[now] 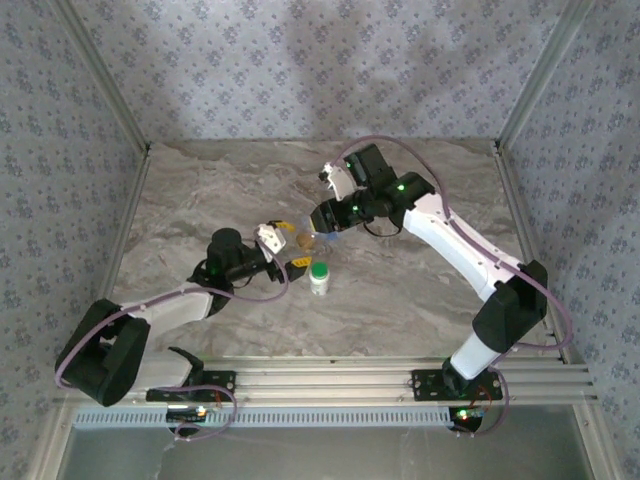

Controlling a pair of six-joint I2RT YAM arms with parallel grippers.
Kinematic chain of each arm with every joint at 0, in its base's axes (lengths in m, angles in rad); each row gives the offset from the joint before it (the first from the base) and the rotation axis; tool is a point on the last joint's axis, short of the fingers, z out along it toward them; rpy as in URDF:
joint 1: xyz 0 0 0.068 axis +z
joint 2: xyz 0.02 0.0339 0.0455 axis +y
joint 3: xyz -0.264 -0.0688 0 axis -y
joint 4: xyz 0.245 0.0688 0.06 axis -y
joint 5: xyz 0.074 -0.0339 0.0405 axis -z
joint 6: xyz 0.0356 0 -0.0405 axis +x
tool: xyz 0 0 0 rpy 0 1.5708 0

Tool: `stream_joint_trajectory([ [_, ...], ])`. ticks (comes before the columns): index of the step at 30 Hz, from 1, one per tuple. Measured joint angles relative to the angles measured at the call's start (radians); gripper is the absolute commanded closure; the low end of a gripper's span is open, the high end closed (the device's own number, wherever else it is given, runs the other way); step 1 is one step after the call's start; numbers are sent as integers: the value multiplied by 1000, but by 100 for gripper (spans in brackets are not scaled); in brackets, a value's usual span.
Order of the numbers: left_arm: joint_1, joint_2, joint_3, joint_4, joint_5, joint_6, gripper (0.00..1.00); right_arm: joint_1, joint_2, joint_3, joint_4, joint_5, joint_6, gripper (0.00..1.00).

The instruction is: Sort the pills into containers

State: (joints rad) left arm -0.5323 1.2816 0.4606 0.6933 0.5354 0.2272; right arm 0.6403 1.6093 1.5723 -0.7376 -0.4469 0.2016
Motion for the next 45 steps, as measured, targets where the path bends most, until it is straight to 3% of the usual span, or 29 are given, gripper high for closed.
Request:
stream_joint_trajectory([
  [13,-8,5,35,-40,42,23,34,10,-19,-32,44,-61,31,66],
  [18,-13,23,50,-43,62,25,34,10,-21,-41,64,-73,46,66],
  [22,-14,29,53,-48,70,27,48,10,-25,-58,82,-81,53,66],
  [31,-18,19,53,-78,70,26,55,0,-31,-87,101,-117,36,66],
  [39,-19,-22,40,-96,129,-2,62,-4,-52,-96,85,-206,-259,70],
  [45,-20,-70,34,-144,201,-8,62,-3,-66,-94,31,-307,-628,72],
])
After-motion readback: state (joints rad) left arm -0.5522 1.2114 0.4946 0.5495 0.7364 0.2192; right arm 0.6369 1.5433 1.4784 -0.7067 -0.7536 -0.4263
